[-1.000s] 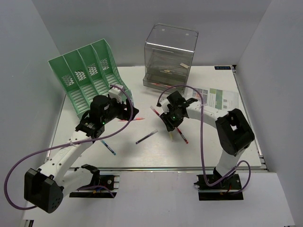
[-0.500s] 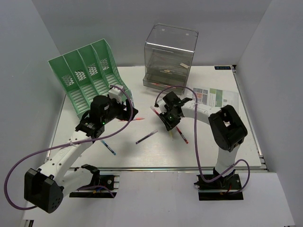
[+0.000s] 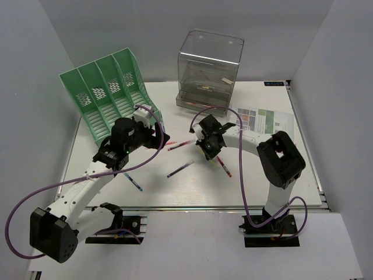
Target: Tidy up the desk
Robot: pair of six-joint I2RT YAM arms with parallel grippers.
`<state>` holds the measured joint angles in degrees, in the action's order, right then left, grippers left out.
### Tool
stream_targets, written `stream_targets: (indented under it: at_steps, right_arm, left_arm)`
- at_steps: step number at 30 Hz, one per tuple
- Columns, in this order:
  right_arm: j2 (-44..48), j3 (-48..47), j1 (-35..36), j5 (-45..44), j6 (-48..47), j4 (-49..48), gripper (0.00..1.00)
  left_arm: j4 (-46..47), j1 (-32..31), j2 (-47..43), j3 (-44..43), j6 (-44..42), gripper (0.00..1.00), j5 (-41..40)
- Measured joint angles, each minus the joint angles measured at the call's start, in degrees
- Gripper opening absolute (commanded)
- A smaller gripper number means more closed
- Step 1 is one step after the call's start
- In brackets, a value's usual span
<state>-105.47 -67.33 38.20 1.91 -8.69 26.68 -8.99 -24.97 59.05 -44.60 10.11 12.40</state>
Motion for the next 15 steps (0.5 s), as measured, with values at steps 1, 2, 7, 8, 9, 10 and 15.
stream_targets:
  at_steps: [1,2,7,8,9,10,15]
  right_arm:
    - [0.0,-0.07,-0.13,0.28,-0.02,0.11,0.0]
    - [0.0,-0.2,-0.24,0.57,-0.07,0.31,0.0]
    - [0.2,-2.73,-1.46,3.45,-1.03,4.09,0.0]
    - [0.59,-3.74,-1.79,4.2,-1.53,4.94,0.0]
    - [1.25,-5.03,-2.16,4.96,-2.27,5.92,0.0]
    - [2.12,-6.4,-2.45,5.6,-2.91,6.62,0.0]
    - [7.48,-15.23,-3.63,5.88,-8.72,6.78,0.0]
  left_arm:
    - [-0.02,0.0,0.0,0.0,-0.07,0.84,-0.04]
    - [0.0,0.0,0.02,0.0,-0.13,0.84,-0.11]
    - [-0.02,0.0,0.61,0.0,-0.31,0.84,-0.81]
    - [-0.04,0.0,0.87,0.0,-0.35,0.83,-0.85]
    - [-0.02,0.0,1.16,0.0,-0.39,0.83,-0.9]
    - [-0.04,0.0,1.42,0.0,-0.44,0.83,-0.9]
    - [-0.11,0.0,2.99,0.0,-0.46,0.81,-0.87]
